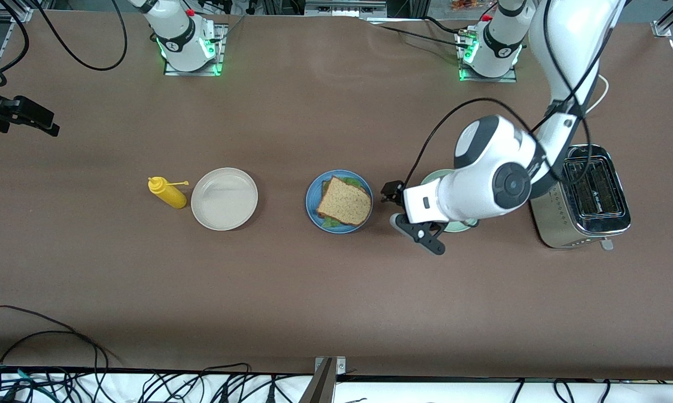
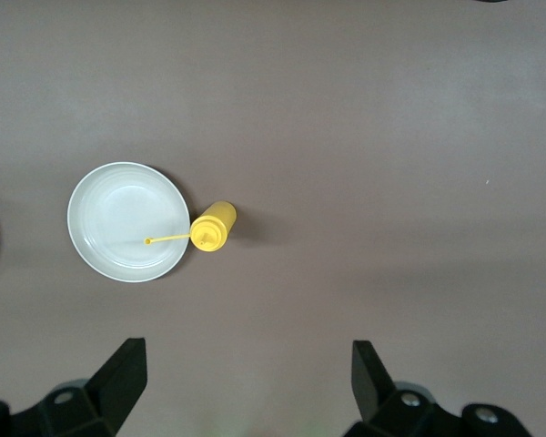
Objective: Make sandwich in blue plate with both arms
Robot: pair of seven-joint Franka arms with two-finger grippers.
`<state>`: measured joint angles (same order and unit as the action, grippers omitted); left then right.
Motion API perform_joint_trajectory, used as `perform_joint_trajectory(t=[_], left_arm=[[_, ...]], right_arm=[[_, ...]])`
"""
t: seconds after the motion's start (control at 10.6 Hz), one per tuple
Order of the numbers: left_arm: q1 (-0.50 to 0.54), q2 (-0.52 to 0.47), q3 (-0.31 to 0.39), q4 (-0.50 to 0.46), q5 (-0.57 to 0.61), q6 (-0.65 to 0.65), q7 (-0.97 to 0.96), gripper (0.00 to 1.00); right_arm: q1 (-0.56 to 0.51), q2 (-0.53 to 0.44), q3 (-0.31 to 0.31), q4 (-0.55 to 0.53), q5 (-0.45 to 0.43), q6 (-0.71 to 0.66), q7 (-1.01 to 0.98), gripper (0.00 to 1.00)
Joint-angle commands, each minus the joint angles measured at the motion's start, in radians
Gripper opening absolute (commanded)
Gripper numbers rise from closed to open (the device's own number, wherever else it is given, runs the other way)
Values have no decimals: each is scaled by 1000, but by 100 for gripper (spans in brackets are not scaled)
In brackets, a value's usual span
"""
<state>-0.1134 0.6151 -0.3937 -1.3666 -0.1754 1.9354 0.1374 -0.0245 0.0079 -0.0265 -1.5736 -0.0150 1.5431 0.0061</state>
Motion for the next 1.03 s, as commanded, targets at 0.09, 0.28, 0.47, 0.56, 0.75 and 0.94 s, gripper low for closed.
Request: perform_joint_trajectory(t=[0.09,0.28,0.47,0.56,0.75,0.94], left_arm=[[-6,-207,36,-28,134,-212,-169,100],[-3,-308,105,-20,134,-336,-174,100],[-3,-401,183,-19,134,-448,-174,100],[-2,-431,220,-19,134,-490,-173,100],[-2,-498,283,-35,155,-568,-170,100],[3,-537,332,-63,155,-587,-165,100]], right_arm=[[-8,9,11,24,-16,-8,6,100],[-8,9,13,24,-17,-8,6,100],[-8,9,11,24,-17,0,6,100],[-8,9,11,26,-17,-1,6,100],[-6,9,13,26,-17,-1,6,100],[-6,9,13,26,-17,-1,6,100]])
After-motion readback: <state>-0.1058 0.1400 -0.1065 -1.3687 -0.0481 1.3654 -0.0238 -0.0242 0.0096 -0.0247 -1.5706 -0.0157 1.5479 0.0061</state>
